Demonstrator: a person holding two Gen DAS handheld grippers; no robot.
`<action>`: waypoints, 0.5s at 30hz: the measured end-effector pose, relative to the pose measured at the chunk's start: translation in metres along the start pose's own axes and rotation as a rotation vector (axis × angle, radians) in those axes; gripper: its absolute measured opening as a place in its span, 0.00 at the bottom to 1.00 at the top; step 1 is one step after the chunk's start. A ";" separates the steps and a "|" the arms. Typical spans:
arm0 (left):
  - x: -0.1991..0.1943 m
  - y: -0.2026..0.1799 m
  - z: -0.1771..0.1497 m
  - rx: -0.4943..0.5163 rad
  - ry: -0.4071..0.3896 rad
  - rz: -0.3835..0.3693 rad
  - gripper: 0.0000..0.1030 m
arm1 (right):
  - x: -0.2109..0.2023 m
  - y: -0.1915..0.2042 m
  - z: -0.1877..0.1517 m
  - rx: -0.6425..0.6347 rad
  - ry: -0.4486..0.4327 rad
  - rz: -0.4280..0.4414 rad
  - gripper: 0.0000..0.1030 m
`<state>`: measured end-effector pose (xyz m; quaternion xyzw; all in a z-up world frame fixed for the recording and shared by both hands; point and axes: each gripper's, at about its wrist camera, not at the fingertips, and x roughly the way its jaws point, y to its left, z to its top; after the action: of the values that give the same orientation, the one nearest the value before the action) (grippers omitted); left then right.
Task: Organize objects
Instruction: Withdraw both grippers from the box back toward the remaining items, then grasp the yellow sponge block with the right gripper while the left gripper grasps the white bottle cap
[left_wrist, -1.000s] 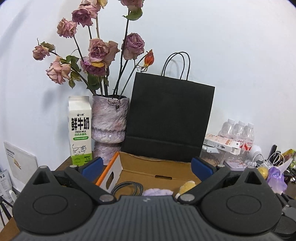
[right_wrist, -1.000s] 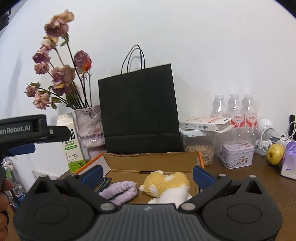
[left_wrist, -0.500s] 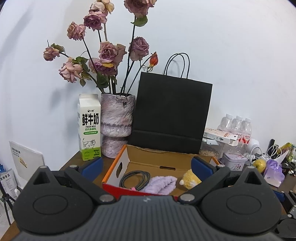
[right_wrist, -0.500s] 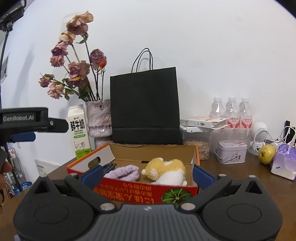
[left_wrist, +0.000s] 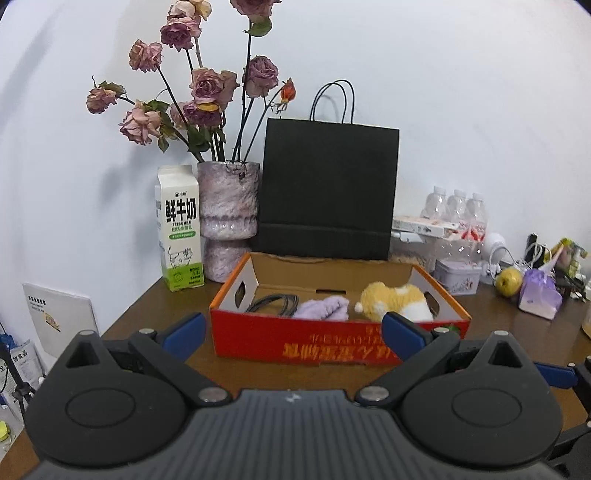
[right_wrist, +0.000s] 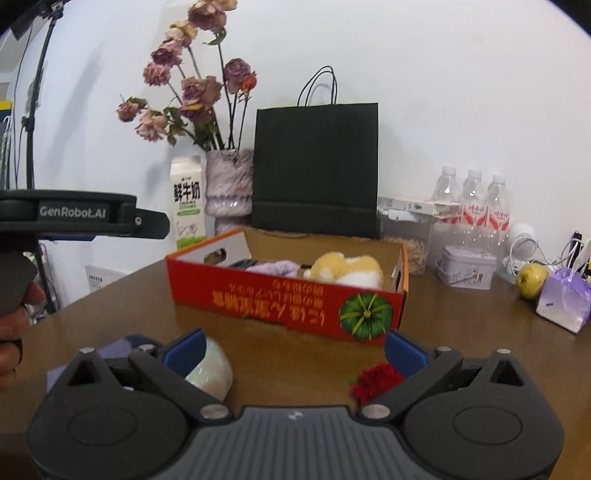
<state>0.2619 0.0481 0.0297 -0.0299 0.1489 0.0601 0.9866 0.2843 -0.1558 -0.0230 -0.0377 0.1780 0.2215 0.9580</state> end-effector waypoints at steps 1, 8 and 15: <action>-0.004 0.001 -0.003 -0.005 0.001 0.000 1.00 | -0.002 0.002 -0.003 -0.006 0.006 0.002 1.00; -0.024 0.004 -0.040 0.022 0.052 -0.013 1.00 | -0.020 0.011 -0.024 -0.036 0.042 0.019 1.00; -0.048 0.009 -0.064 0.024 0.055 0.004 1.00 | -0.037 0.018 -0.034 -0.051 0.053 0.023 1.00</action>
<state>0.1966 0.0468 -0.0179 -0.0191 0.1766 0.0595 0.9823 0.2345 -0.1603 -0.0417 -0.0657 0.1979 0.2359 0.9491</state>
